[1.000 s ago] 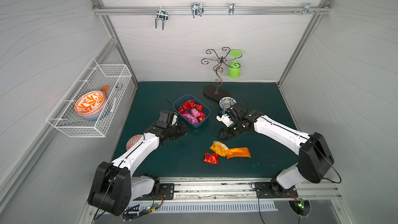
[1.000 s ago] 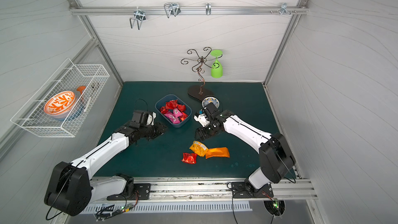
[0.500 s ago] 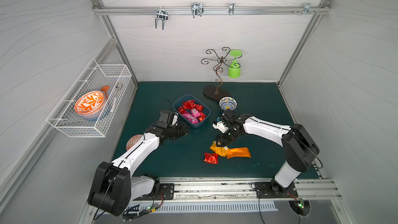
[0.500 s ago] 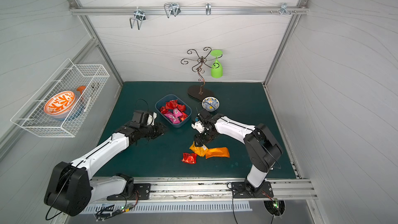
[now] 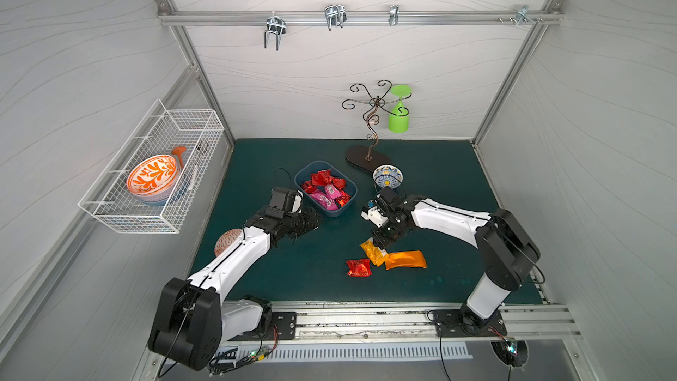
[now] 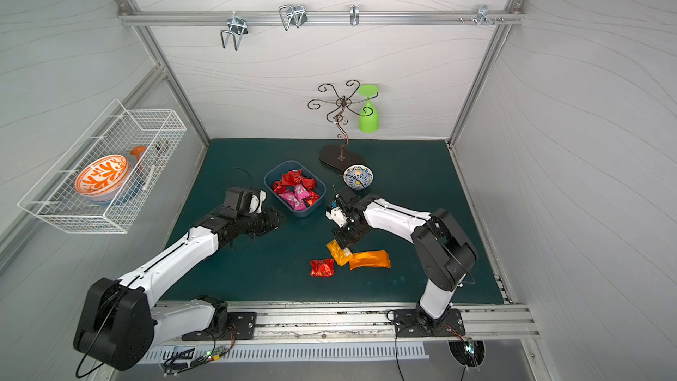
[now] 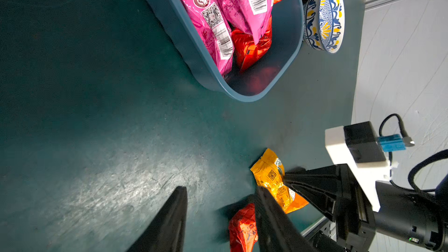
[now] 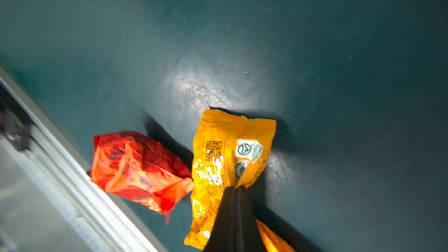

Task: Put the tea bags into the storage box
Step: Pick up the tea bag from the center of the board.

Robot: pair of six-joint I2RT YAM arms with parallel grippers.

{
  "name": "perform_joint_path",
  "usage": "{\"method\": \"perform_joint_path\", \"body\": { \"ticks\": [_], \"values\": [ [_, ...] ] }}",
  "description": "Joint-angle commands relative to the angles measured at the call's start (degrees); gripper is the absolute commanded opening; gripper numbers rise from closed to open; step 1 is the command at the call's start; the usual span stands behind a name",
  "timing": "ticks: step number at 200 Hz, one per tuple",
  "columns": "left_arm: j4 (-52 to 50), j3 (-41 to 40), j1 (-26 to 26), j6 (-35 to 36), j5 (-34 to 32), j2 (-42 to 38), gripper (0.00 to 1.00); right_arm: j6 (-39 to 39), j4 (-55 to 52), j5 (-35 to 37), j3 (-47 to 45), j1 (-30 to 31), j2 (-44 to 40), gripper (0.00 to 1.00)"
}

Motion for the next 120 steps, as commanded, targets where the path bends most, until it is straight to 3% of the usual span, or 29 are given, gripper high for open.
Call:
{"method": "perform_joint_path", "body": {
  "ticks": [1,70,120],
  "values": [
    [0.3,1.7,-0.2,0.3,-0.7,-1.1,0.49,-0.2,-1.2,0.3,-0.1,0.4,-1.1,0.00],
    [0.2,1.4,-0.2,-0.5,-2.2,-1.4,0.49,-0.1,-2.5,-0.4,1.3,0.5,-4.3,0.00],
    [-1.6,0.3,0.1,-3.7,-9.3,-1.6,0.49,0.8,-4.0,-3.3,11.4,0.5,-6.4,0.00]
  ]
}}
